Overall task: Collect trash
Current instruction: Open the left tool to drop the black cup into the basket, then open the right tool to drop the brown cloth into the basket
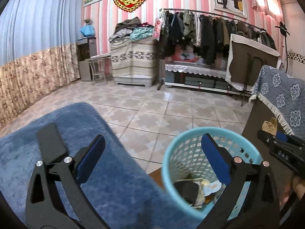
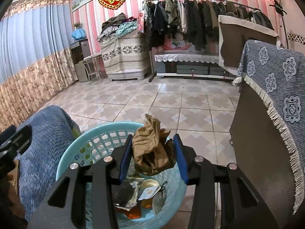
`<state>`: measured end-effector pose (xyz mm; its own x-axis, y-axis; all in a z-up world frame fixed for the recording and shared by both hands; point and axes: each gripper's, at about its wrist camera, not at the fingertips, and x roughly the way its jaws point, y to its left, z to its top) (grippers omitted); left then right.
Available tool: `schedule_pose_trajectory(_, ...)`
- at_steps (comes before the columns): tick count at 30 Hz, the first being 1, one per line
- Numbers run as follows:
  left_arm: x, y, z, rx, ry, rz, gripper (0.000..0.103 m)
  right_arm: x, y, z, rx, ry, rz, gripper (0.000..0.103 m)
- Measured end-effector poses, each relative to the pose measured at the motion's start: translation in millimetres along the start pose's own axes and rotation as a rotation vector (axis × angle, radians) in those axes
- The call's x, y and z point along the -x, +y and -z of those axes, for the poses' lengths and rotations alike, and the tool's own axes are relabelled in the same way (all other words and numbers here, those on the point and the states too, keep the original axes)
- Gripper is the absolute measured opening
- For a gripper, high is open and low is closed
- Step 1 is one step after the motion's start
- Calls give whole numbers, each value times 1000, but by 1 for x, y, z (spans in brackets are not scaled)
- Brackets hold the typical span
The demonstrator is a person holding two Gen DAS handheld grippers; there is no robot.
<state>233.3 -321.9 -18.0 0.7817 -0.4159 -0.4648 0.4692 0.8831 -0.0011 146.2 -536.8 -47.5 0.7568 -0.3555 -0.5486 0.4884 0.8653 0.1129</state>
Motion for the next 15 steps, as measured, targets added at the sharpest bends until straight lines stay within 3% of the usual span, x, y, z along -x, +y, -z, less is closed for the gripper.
schedule_pose_trajectory(6, 29, 31, 15, 17, 20, -72, 98, -4, 21, 1, 22, 5, -31, 47)
schedule_pose_trajectory(8, 40, 43, 20, 44, 26, -89, 98, -3, 29, 1, 45, -3, -28, 60)
schedule_pose_trajectory(9, 43, 47, 21, 55, 29, -89, 98, -1, 31, 1, 51, -11, -34, 71)
schedule_pose_trajectory(12, 60, 61, 28, 85, 36, -102, 98, 4, 36, -2, 69, -27, -26, 78)
schedule_pose_trajectory(15, 78, 70, 32, 85, 34, -154, 98, 9, 35, -1, 55, -35, -17, 93)
